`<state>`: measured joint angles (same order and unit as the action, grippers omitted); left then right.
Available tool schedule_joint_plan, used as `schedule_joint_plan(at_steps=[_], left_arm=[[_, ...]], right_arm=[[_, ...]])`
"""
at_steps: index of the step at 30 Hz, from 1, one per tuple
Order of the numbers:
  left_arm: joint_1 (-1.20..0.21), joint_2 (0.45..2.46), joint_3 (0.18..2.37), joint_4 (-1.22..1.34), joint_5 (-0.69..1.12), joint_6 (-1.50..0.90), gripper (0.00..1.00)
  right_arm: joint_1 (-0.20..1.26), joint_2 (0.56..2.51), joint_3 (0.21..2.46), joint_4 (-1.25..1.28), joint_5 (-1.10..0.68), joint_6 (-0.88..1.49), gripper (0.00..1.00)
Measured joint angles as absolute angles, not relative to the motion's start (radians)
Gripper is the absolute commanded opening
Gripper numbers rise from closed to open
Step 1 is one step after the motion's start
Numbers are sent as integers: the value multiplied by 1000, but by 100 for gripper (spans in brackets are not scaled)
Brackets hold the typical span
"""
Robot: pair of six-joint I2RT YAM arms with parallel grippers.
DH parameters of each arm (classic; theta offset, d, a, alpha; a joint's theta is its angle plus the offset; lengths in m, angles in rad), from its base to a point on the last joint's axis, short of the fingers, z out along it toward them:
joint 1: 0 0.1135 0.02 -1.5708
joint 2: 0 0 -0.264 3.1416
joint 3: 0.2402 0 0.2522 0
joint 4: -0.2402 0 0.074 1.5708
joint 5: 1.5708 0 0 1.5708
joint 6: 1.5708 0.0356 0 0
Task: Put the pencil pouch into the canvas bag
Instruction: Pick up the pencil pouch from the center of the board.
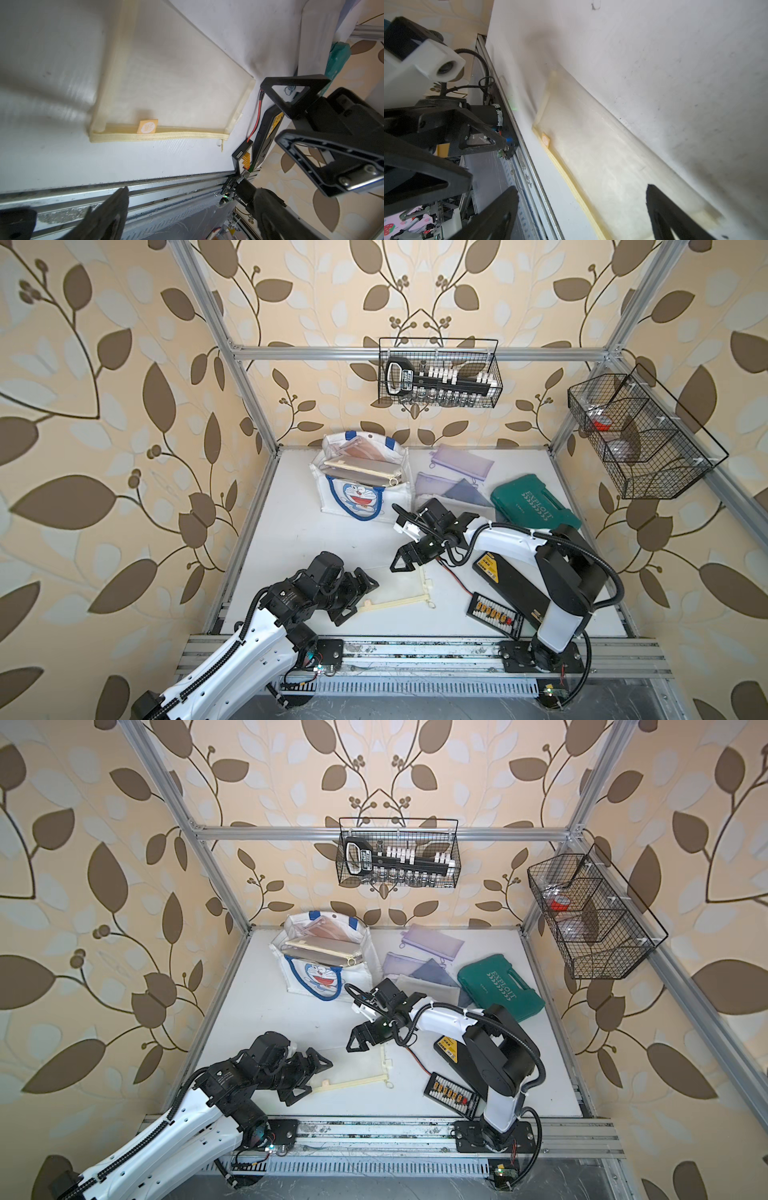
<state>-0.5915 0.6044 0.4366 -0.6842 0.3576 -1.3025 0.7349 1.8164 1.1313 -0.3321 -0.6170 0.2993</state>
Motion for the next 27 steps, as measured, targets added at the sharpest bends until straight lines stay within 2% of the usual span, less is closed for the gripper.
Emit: schedule_joint_plan(at_steps=[14, 20, 27], left_arm=[[-695, 775, 296, -453, 336, -1440, 93], [-695, 792, 268, -310, 275, -1474, 91], [-695, 891, 257, -128, 231, -1479, 87]], right_arm=[[754, 1932, 1164, -213, -617, 333, 92], [754, 1921, 1113, -176, -625, 337, 86], [751, 1807, 943, -127, -640, 371, 76]])
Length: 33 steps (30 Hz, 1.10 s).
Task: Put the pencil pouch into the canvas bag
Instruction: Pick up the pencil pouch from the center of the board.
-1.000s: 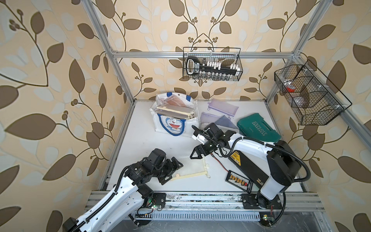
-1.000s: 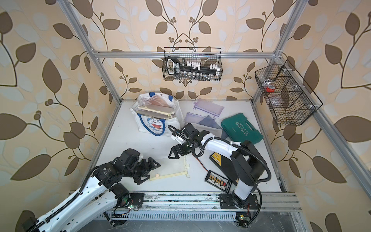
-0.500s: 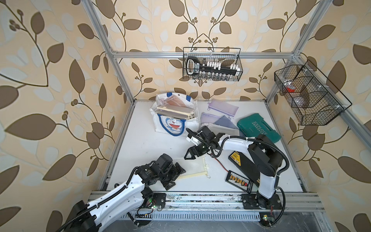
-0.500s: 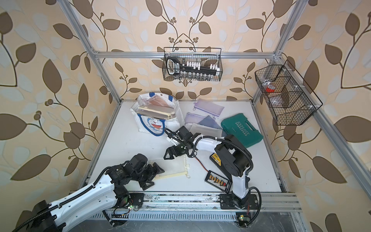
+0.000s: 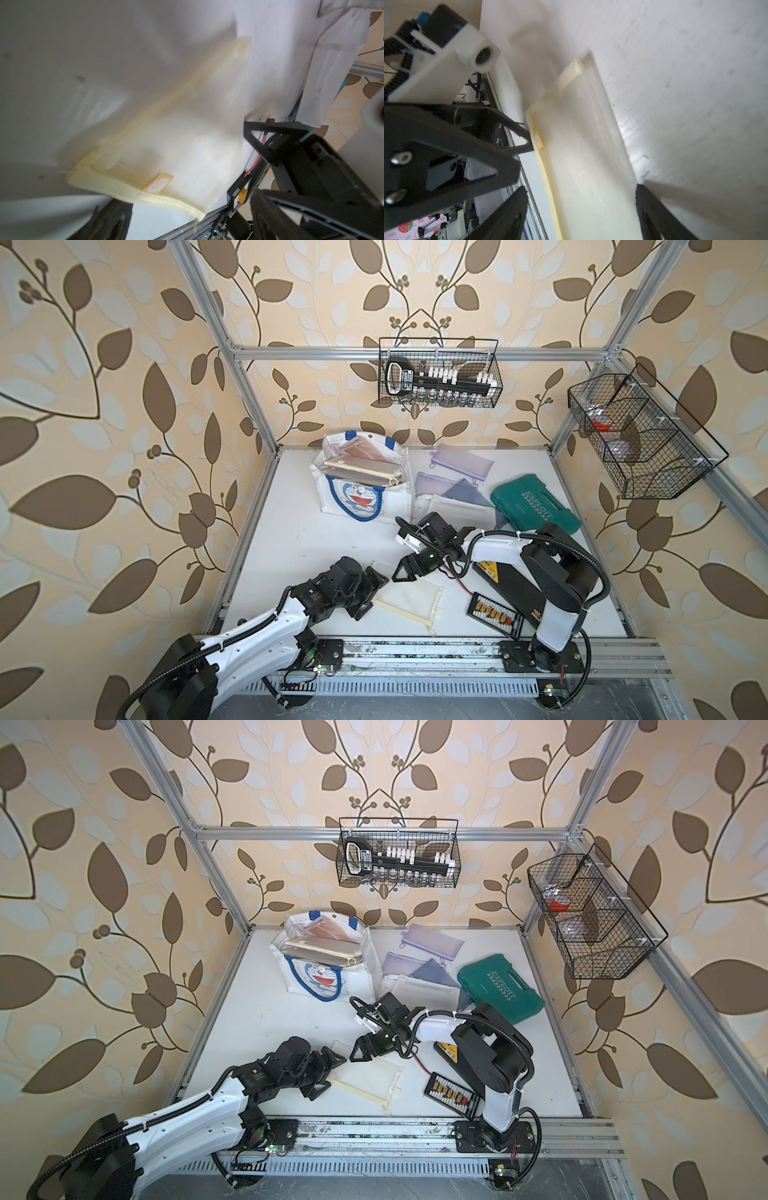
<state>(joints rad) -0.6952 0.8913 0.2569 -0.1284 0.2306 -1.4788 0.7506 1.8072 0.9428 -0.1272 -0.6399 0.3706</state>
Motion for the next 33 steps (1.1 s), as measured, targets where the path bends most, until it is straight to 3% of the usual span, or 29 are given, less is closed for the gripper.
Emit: schedule_joint_plan(at_steps=[9, 19, 27, 33], left_arm=[[-698, 1151, 349, 64, 234, -1403, 80], [-708, 1172, 352, 100, 234, -1354, 74], [-708, 993, 443, -85, 237, -1219, 75], [-708, 837, 551, -155, 312, -1086, 81]], right_arm=[[742, 1709, 805, -81, -646, 434, 63], [699, 1681, 752, -17, -684, 479, 0], [641, 1492, 765, -61, -745, 483, 0], [585, 1361, 913, -200, -840, 453, 0]])
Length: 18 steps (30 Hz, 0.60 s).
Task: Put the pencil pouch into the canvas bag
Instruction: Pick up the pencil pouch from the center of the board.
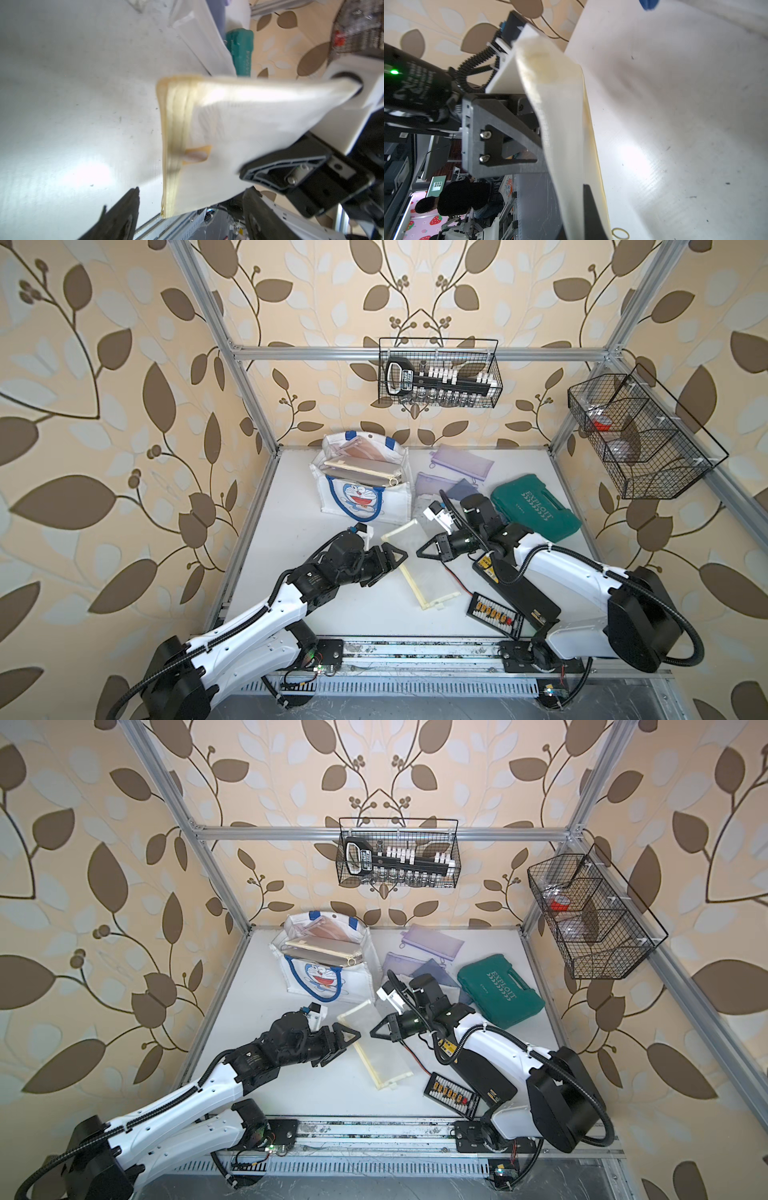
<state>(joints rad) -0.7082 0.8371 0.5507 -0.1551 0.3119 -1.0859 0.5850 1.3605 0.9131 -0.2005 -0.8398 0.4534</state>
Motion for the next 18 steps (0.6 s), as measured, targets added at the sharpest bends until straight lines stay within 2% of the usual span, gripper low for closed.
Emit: schedule_joint_plan(at_steps=[5, 9, 11, 14, 18], left_arm=[[-708, 728, 612, -200, 352, -982, 82], [-708, 717, 674, -226, 387, -887, 81], [-708, 727, 709, -234, 395, -843, 79], [-708, 765, 763, -240, 415, -792, 68], [-708, 820, 791, -226, 440, -758, 67]], right_arm=[[558, 1321, 1027, -292, -937, 437, 0], [544, 1314, 1069, -302, -1022, 466, 0], [543, 1314, 1082, -301, -1050, 481, 0], [541, 1314, 1095, -290, -1082, 502, 0], [541, 1318, 1094, -241, -1114, 552, 0]])
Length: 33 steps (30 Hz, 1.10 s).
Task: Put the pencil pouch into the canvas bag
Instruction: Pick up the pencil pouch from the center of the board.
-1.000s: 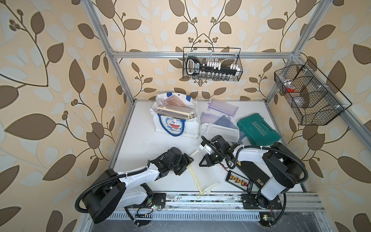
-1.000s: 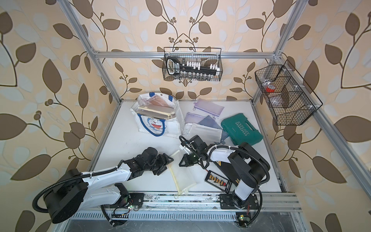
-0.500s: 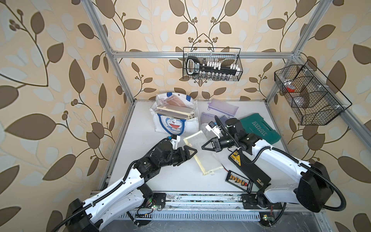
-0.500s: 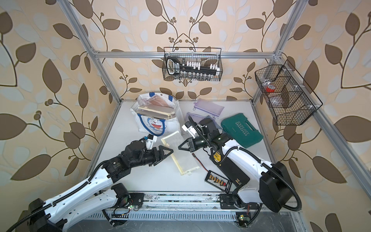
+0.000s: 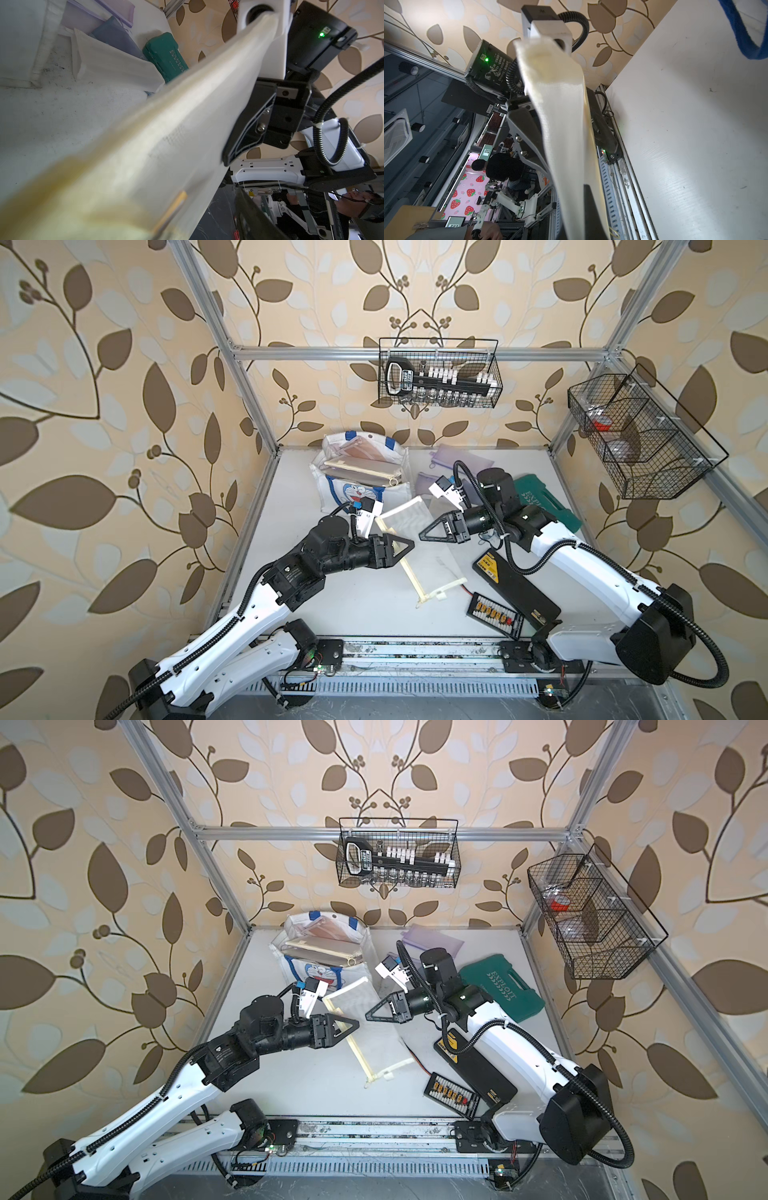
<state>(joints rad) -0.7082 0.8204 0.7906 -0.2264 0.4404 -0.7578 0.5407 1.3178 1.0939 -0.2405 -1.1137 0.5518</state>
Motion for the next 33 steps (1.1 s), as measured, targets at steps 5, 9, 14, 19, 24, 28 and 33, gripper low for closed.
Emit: schedule_joint_plan(at_steps=[5, 9, 14, 19, 24, 28, 33], left_arm=[[-708, 843, 791, -206, 448, -757, 51], [-708, 839, 791, -188, 448, -760, 30], [-708, 814, 791, -183, 438, -780, 3], [-708, 757, 802, -216, 403, -793, 0], [-708, 766, 928, -359, 288, -810, 0], [-705, 860, 1117, -533, 149, -853, 0], [-670, 1028, 1336, -668, -8, -923, 0]], right_arm=[[535, 1318, 1088, -137, -1140, 638, 0], [514, 1324, 1087, -78, -1154, 686, 0], [484, 1354, 1099, -90, -1146, 690, 23], [461, 1394, 1172, -211, -1085, 628, 52], [436, 1406, 1338, -424, -937, 509, 71], [430, 1419, 1515, -596, -769, 401, 78], [430, 1412, 1600, -724, -610, 335, 83]])
